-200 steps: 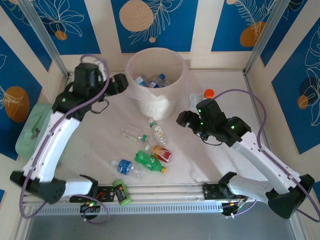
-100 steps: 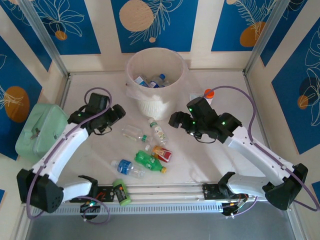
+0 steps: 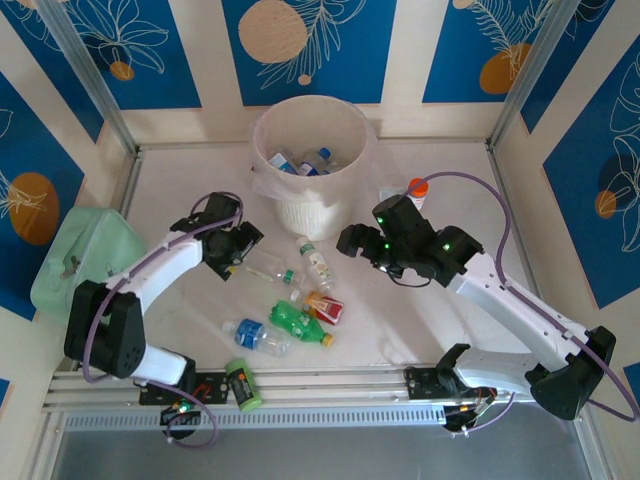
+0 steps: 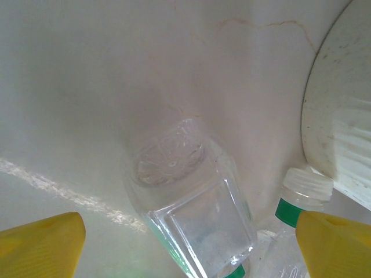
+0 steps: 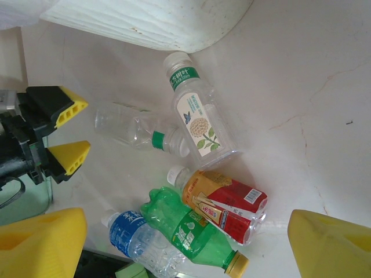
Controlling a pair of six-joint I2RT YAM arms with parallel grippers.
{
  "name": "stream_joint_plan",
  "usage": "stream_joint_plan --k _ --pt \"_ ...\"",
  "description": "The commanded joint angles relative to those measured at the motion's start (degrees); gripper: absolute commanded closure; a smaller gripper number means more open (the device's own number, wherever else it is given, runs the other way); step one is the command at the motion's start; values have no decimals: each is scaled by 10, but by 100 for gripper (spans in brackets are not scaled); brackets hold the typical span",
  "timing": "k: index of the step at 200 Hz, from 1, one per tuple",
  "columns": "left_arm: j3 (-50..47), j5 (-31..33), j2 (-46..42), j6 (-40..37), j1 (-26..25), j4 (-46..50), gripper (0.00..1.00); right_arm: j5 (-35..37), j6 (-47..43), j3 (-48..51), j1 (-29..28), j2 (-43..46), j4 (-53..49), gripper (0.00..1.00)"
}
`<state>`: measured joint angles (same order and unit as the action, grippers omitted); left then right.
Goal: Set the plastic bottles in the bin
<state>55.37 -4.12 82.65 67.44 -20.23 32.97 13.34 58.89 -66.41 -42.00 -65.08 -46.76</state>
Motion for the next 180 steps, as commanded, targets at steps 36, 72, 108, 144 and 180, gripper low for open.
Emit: stream_joint_plan --k 36,72,108,144,180 --pt "-3 -16 49 48 -11 -36 8 4 1 1 -4 -7 -2 10" --pt "3 -23 78 60 -15 -45 10 5 3 3 -4 -7 -2 10" --pt "15 -26 104 63 -20 -51 13 4 1 0 -4 -10 -1 10" --pt "16 -31 121 66 -22 -58 20 10 -3 -5 -3 -6 -5 10" --pt "13 -27 121 63 -22 -59 28 10 -4 -3 -1 -4 -7 11"
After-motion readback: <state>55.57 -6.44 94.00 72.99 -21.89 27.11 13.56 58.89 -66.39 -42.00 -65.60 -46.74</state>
